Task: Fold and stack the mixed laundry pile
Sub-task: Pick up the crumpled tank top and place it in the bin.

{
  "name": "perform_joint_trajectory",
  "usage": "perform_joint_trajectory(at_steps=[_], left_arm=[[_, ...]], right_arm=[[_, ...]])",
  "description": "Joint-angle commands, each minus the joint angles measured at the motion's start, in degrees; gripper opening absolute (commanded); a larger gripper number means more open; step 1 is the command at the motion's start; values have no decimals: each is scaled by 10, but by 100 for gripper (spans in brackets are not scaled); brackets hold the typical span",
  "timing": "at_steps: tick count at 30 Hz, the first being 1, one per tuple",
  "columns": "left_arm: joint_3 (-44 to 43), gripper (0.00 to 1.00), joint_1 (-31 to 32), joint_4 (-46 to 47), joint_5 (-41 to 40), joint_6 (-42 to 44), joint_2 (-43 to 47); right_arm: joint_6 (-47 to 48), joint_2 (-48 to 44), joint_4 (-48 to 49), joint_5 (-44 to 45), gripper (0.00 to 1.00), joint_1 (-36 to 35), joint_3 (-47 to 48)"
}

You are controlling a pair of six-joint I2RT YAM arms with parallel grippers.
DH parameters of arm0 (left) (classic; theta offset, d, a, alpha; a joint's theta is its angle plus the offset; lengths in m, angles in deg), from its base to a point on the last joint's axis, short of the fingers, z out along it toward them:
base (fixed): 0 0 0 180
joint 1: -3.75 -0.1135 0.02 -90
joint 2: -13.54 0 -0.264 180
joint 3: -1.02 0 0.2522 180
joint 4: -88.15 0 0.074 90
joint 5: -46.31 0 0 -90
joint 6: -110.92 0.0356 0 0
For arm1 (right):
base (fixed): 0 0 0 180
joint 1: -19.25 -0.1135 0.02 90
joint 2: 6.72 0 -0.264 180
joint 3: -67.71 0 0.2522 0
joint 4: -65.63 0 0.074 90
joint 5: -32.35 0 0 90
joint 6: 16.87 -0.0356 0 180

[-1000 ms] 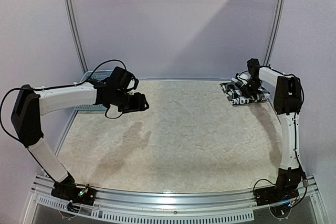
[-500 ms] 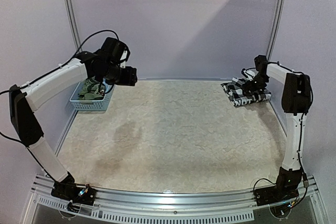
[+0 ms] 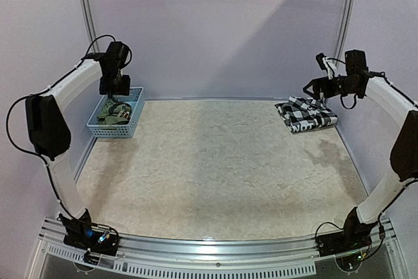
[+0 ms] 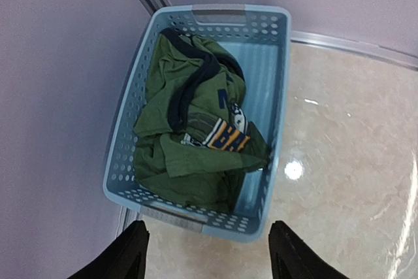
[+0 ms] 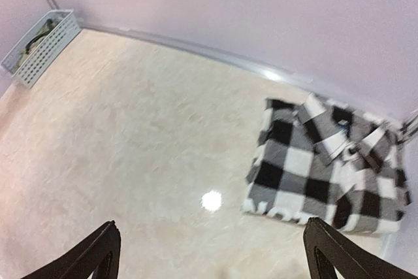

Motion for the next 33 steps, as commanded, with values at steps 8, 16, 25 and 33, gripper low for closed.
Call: perform_joint_trajectory(at_steps=[8,16,25,33], left_arm=[[-183,55,-84,-68,35,46,-203],[-248,45,-131,-66,74,61,-278],[-292,48,-163,-65,156,75,-344],[-278,33,-173,-41,169,71,-345]], right_arm=[[32,-66,-65,-171,93,1,-125],[53,-93,-87,-161,94,1,-153],[67,-98,-104,-140,92,1,-156],[67,-92,-103,-134,92,1,-156]])
